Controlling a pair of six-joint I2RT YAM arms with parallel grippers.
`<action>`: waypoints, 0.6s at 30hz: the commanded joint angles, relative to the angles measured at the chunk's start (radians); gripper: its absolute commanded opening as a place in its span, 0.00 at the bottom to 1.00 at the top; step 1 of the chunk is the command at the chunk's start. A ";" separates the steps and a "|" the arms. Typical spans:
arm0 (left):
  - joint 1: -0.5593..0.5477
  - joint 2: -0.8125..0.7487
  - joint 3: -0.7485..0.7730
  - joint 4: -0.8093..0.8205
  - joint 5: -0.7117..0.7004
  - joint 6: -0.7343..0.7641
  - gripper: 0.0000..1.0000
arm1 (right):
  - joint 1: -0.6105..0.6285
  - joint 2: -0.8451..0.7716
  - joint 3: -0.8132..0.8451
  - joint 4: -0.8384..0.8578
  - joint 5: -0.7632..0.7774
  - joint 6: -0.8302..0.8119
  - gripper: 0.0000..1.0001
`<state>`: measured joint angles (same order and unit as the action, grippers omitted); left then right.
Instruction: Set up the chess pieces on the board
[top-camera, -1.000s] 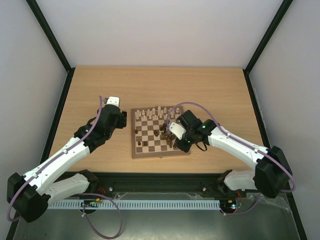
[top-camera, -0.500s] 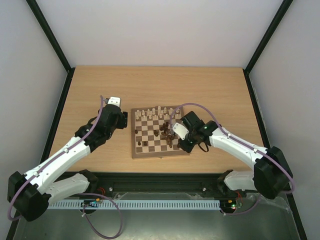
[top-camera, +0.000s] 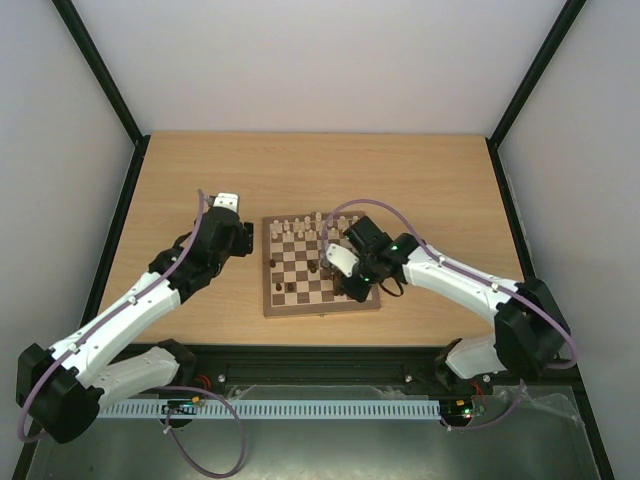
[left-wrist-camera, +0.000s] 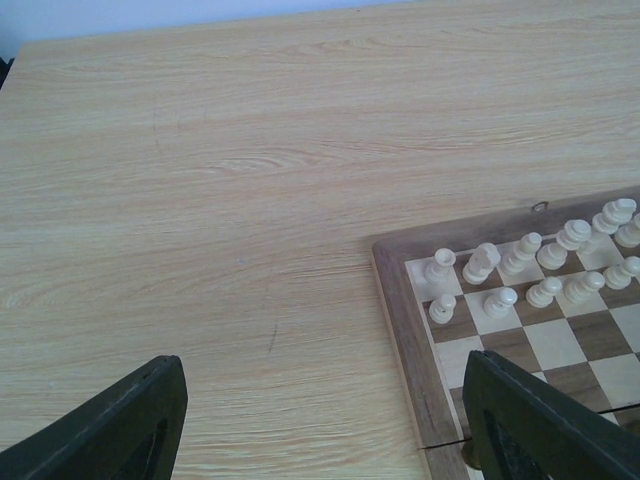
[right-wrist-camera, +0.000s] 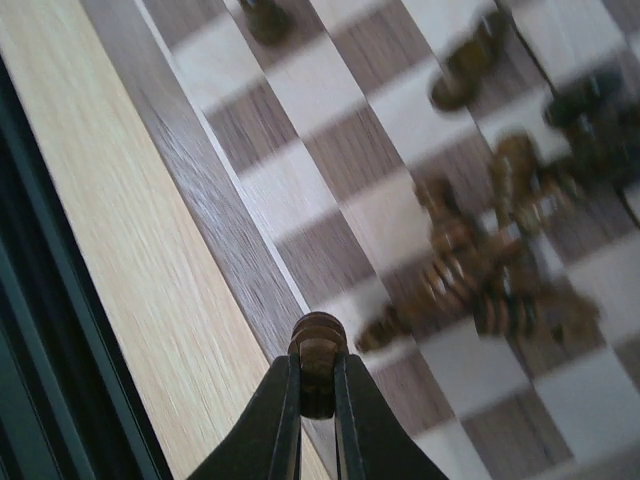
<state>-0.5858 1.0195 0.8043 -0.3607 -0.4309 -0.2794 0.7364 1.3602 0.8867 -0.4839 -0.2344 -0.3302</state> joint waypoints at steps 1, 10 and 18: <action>0.038 0.001 0.002 -0.002 0.031 -0.026 0.79 | 0.075 0.080 0.111 -0.007 -0.049 -0.023 0.06; 0.102 0.003 0.008 -0.011 0.040 -0.053 0.80 | 0.203 0.236 0.232 0.006 -0.047 -0.022 0.06; 0.134 0.006 0.011 -0.016 0.041 -0.063 0.80 | 0.256 0.340 0.323 0.015 0.020 -0.003 0.06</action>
<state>-0.4675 1.0199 0.8043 -0.3645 -0.3912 -0.3267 0.9768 1.6615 1.1580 -0.4610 -0.2478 -0.3367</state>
